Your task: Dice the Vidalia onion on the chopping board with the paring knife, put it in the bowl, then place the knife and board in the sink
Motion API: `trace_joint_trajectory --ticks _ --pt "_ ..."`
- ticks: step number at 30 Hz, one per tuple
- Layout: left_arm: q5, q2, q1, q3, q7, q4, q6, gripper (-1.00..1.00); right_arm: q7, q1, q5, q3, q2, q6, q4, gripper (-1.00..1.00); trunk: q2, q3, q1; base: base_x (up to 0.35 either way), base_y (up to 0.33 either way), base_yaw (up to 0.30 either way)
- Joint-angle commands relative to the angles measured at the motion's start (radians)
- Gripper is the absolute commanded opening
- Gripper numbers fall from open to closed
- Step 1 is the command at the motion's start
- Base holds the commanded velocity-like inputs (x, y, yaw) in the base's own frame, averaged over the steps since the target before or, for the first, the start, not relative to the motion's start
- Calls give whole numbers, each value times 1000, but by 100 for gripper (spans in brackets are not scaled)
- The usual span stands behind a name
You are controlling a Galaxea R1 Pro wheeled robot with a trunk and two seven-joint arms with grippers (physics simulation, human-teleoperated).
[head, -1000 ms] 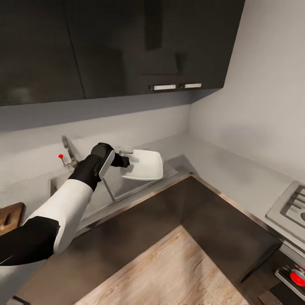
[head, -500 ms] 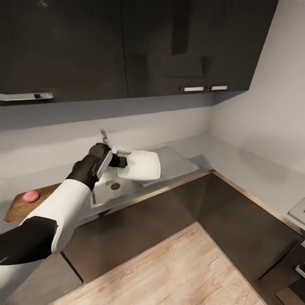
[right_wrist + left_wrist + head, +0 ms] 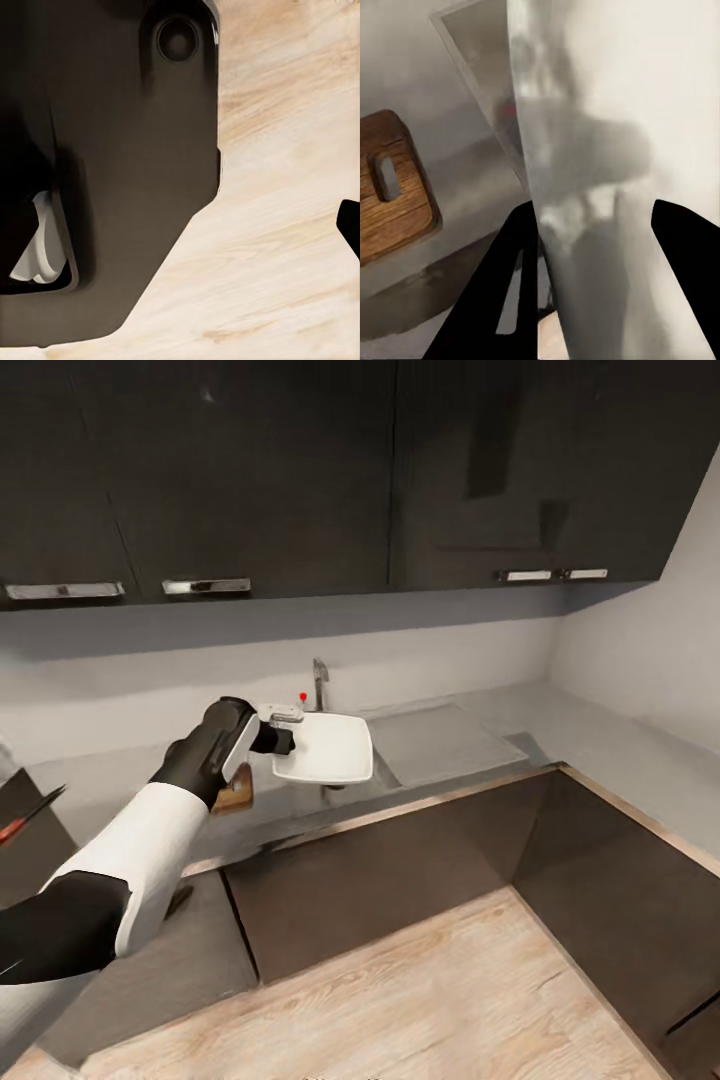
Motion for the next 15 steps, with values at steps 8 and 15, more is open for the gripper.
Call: trace_joint_trajectory --ticks 8,15 --pt "7 2 -1 88 -39 -5 2 -100 -4 -1 10 -9 0 -16 0 100 -2 6 0 -39 296 243" --pt "7 2 -1 104 -54 -20 3 -100 -5 -1 10 -9 0 -29 0 100 -2 13 0 -1 306 243"
